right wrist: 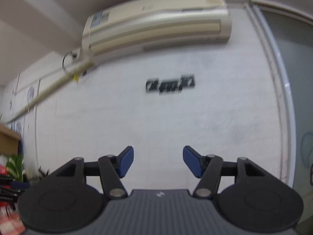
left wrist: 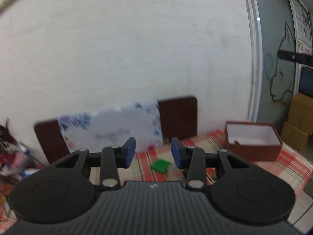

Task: Organize objects
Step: 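Swing the right gripper back over the table toward the tape rolls, then grasp the red tape roll with the right gripper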

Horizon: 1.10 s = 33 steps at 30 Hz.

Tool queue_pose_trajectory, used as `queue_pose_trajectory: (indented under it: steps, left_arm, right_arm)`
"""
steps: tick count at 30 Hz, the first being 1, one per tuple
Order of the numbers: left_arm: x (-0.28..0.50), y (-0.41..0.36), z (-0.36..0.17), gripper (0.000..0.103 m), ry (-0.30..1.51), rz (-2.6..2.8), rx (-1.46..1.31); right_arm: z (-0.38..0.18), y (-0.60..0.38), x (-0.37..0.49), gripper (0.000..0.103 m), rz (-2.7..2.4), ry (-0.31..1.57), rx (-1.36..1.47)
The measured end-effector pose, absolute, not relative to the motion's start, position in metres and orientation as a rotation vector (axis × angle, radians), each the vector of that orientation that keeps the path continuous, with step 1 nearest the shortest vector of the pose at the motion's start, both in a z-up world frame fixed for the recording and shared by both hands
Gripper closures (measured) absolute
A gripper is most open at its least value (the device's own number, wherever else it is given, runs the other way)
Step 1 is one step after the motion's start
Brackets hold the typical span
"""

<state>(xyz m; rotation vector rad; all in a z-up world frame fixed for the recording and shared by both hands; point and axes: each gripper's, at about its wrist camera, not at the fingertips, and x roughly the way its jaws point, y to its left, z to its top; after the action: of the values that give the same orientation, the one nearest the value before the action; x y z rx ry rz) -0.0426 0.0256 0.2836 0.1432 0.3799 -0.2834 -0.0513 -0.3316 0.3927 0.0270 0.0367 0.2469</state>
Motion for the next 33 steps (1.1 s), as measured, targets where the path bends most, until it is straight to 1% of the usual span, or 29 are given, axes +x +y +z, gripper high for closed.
queue_pose_trajectory:
  steps: [3, 6, 8, 10, 11, 12, 13, 14, 15, 21, 23, 24, 27, 28, 29, 30, 32, 33]
  left_arm:
    - [0.003, 0.002, 0.216, 0.061, 0.53, -0.348, 0.1]
    - [0.047, -0.019, 0.161, 0.061, 0.665, -0.371, 0.048]
    - [0.068, -0.029, 0.135, 0.061, 0.737, -0.393, 0.013]
    - [0.081, -0.04, 0.117, 0.061, 0.766, -0.385, 0.026]
    - [0.088, -0.045, 0.111, 0.061, 0.771, -0.381, 0.033]
    - [0.09, -0.049, 0.105, 0.061, 0.773, -0.379, 0.034]
    - [0.088, -0.054, 0.102, 0.061, 0.773, -0.378, 0.032]
    - [0.093, -0.058, 0.099, 0.061, 0.775, -0.383, 0.029]
    - [0.096, -0.063, 0.096, 0.061, 0.779, -0.39, 0.03]
    - [0.123, -0.09, 0.075, 0.061, 0.798, -0.38, 0.114]
    - [0.128, -0.093, 0.07, 0.058, 0.807, -0.391, 0.121]
    - [0.13, -0.095, 0.067, 0.055, 0.808, -0.396, 0.132]
    - [0.134, -0.101, 0.055, 0.055, 0.819, -0.395, 0.182]
    - [0.136, -0.102, 0.051, 0.056, 0.831, -0.396, 0.191]
    - [0.139, -0.103, 0.047, 0.06, 0.846, -0.399, 0.195]
    - [0.142, -0.102, 0.043, 0.067, 0.858, -0.412, 0.186]
    - [0.144, -0.1, 0.045, 0.069, 0.851, -0.409, 0.158]
    - [0.143, -0.099, 0.051, 0.072, 0.847, -0.41, 0.145]
  right_arm:
    - [0.282, -0.307, -0.009, 0.045, 0.275, 0.224, -0.05]
    - [0.175, -0.288, 0.016, 0.045, 0.296, 0.397, -0.095]
    - [0.12, -0.279, 0.028, 0.045, 0.31, 0.501, -0.088]
    - [0.081, -0.268, 0.029, 0.045, 0.315, 0.556, -0.113]
    - [0.072, -0.264, 0.029, 0.043, 0.316, 0.569, -0.124]
    - [0.063, -0.26, 0.033, 0.037, 0.329, 0.58, -0.133]
    - [0.058, -0.256, 0.036, 0.03, 0.346, 0.587, -0.14]
    - [0.056, -0.253, 0.038, 0.018, 0.353, 0.583, -0.143]
    - [0.056, -0.25, 0.042, 0.016, 0.355, 0.574, -0.147]
    - [0.042, -0.234, 0.07, 0.016, 0.406, 0.588, -0.202]
    - [0.037, -0.232, 0.078, 0.016, 0.413, 0.601, -0.193]
    - [0.035, -0.232, 0.083, 0.016, 0.418, 0.606, -0.191]
    - [0.029, -0.228, 0.091, 0.016, 0.424, 0.614, -0.196]
    - [0.026, -0.227, 0.095, 0.016, 0.425, 0.619, -0.199]
    - [0.023, -0.225, 0.098, 0.016, 0.425, 0.63, -0.199]
    - [0.019, -0.224, 0.101, 0.022, 0.429, 0.647, -0.194]
    - [0.017, -0.225, 0.104, 0.031, 0.456, 0.663, -0.161]
    - [0.019, -0.226, 0.102, 0.032, 0.447, 0.65, -0.154]
